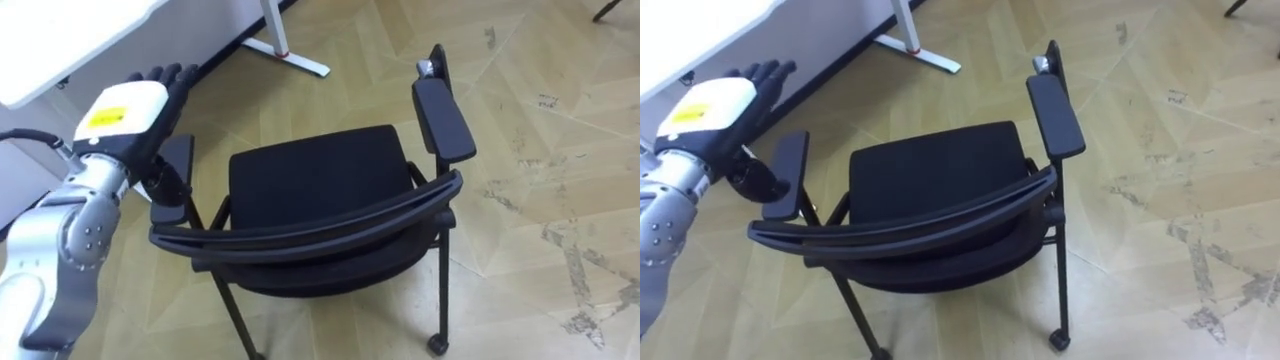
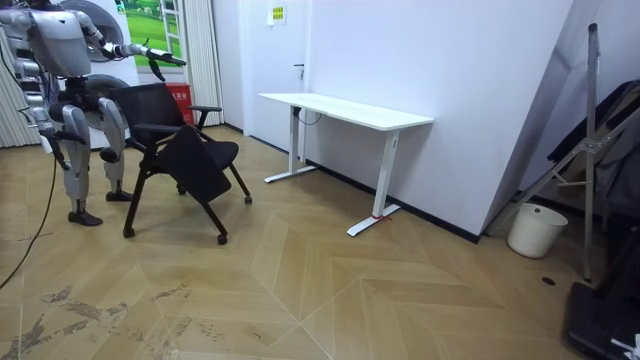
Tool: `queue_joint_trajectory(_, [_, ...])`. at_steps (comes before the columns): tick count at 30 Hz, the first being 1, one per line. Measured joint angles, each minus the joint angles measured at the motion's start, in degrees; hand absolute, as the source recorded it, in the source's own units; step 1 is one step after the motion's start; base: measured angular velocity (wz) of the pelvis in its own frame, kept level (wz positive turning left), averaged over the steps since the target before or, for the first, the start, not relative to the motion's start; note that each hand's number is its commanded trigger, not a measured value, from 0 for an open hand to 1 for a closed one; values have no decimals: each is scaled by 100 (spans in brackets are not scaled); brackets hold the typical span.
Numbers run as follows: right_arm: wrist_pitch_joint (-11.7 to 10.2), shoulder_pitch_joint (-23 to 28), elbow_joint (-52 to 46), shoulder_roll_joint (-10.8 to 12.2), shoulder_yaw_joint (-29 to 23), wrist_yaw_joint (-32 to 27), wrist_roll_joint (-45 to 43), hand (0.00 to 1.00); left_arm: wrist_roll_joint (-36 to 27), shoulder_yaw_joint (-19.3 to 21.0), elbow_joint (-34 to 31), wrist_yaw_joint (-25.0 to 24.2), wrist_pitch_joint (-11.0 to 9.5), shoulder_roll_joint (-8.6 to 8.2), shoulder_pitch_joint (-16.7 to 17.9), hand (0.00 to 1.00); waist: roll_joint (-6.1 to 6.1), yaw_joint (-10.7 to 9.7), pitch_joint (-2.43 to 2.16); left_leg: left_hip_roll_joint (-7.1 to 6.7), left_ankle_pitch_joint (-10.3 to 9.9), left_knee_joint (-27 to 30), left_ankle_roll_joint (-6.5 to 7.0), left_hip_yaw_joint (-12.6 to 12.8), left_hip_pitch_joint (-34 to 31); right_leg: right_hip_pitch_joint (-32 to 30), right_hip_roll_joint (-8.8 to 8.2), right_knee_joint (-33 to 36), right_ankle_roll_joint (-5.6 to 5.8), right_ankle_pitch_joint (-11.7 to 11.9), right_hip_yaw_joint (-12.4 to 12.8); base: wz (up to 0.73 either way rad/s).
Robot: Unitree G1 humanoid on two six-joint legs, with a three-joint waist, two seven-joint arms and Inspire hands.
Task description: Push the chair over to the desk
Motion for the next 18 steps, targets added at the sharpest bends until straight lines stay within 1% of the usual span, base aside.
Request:
queue_joint_trajectory(2, [39, -2, -2, -60, 2, -15, 51, 0, -153, -23, 0, -229, 94, 0, -37, 0, 4, 10, -1, 0, 0, 0, 0, 1, -7, -5, 0, 1, 0, 0, -1, 0])
queue_joint_trajectory(5, [42, 0, 13, -119, 7, -65, 52, 0, -159, -93, 0, -513, 231, 1, -57, 0, 12, 7, -4, 0, 0, 4, 0, -1, -37, -24, 0, 1, 0, 0, -9, 0])
queue_joint_trajectory(7, [42, -2, 51, -124, 7, -85, 52, 0, -299, -113, 0, -639, 284, 3, -58, 0, 13, 9, -5, 0, 0, 4, 0, -6, -40, -22, 0, 2, 0, 0, -9, 0])
queue_joint_trajectory(9, [41, -7, 112, -120, -16, -81, 45, 0, -422, -112, -12, -801, 291, 7, -75, 0, 22, 32, -10, 0, 0, 6, 0, -11, -52, -27, 0, 4, 0, 0, -13, 0])
queue_joint_trajectory(11, [44, 9, 117, -120, -92, -70, 26, 0, -493, -111, -267, -1092, 377, 155, -79, 0, 32, 50, -17, 0, 0, 14, 0, -13, -93, -76, 0, 11, 0, 0, -2, 0])
queue_joint_trajectory(12, [41, 11, 118, -124, -95, -74, 18, 0, -566, -109, -470, -1254, 393, 338, -116, 0, 54, 85, -32, 1, 0, 18, 0, -25, -135, -91, 0, 36, 0, 0, 0, 0])
queue_joint_trajectory(13, [40, 42, 120, -136, -106, -74, 19, 0, -712, -109, -542, -1423, 393, 508, -308, 0, 72, 123, -29, 0, 0, 23, 0, -38, -141, -100, -4, 71, 0, 0, -4, 6])
queue_joint_trajectory(14, [39, 66, 118, -136, -141, -73, 18, 0, -767, -109, -566, -1491, 400, 600, -410, 0, 79, 143, -34, -1, 0, 23, 0, -42, -137, -88, -5, 74, 0, 0, -8, 7])
queue_joint_trajectory(16, [39, 120, 102, -134, -264, -77, -32, 0, -1114, 28, -578, -1699, 484, 902, -775, 0, 120, 188, -61, -3, 0, 20, 1, -43, -121, -78, -10, 83, 0, 1, -3, 2])
queue_joint_trajectory(17, [40, 128, 103, -131, -292, -74, -54, 0, -1155, 110, -587, -1837, 556, 1002, -931, 0, 140, 191, -65, -3, 0, 20, 1, -45, -116, -70, -10, 82, 0, 1, -2, 0])
queue_joint_trajectory(18, [42, 131, 103, -128, -313, -73, -64, 0, -1156, 128, -600, -1893, 591, 1064, -996, 0, 145, 192, -63, -3, 0, 18, 1, -46, -105, -60, -10, 82, 0, 1, -1, 0])
